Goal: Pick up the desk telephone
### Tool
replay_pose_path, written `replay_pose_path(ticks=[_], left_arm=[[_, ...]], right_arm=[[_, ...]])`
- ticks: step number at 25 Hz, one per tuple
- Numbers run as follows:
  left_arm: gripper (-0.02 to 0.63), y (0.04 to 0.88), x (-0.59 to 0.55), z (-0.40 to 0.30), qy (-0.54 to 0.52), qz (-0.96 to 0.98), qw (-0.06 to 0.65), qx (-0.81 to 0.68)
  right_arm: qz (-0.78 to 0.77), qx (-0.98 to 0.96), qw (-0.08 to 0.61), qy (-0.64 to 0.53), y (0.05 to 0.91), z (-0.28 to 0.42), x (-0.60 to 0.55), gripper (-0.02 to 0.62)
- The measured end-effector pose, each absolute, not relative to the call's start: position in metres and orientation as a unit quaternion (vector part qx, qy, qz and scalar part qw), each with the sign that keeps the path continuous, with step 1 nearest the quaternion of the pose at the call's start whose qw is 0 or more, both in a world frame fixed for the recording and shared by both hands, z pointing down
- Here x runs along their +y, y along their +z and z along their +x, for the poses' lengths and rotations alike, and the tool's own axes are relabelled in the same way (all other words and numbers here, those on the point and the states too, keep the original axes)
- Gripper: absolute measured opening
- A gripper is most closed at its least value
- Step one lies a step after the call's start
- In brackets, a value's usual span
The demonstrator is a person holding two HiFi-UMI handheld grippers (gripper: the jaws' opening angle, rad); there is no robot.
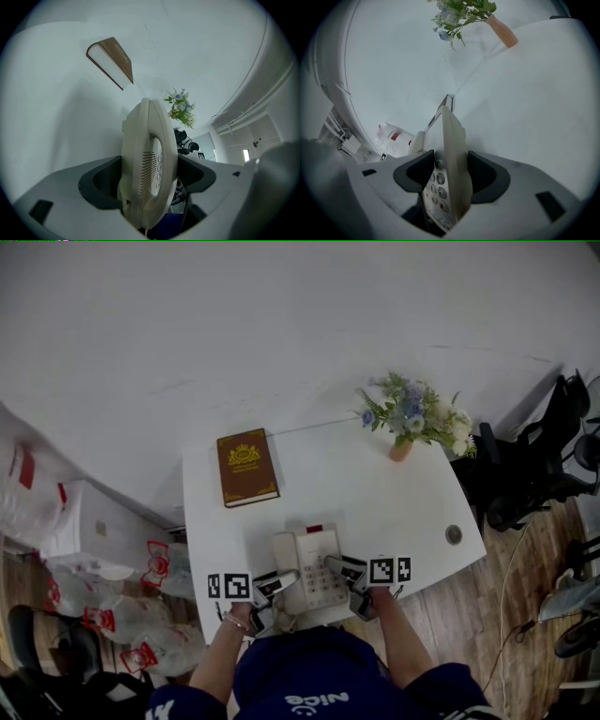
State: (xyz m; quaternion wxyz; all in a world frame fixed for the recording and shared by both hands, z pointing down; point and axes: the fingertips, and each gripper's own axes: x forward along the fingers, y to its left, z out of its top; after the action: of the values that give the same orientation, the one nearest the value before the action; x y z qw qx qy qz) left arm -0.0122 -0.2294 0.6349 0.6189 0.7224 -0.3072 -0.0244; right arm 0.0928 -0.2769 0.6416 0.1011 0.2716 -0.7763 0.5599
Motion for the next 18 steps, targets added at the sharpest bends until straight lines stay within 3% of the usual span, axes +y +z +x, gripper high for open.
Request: replay_pose_path(ticks=[18], left_arm=[[0.377, 0.584, -0.219, -0.007, -0.049, 0.75, 0.584, -0.307]], right_arm=[[0.289, -0.805, 0.079, 0.512, 0.586, 0.1, -0.264, 0.244]])
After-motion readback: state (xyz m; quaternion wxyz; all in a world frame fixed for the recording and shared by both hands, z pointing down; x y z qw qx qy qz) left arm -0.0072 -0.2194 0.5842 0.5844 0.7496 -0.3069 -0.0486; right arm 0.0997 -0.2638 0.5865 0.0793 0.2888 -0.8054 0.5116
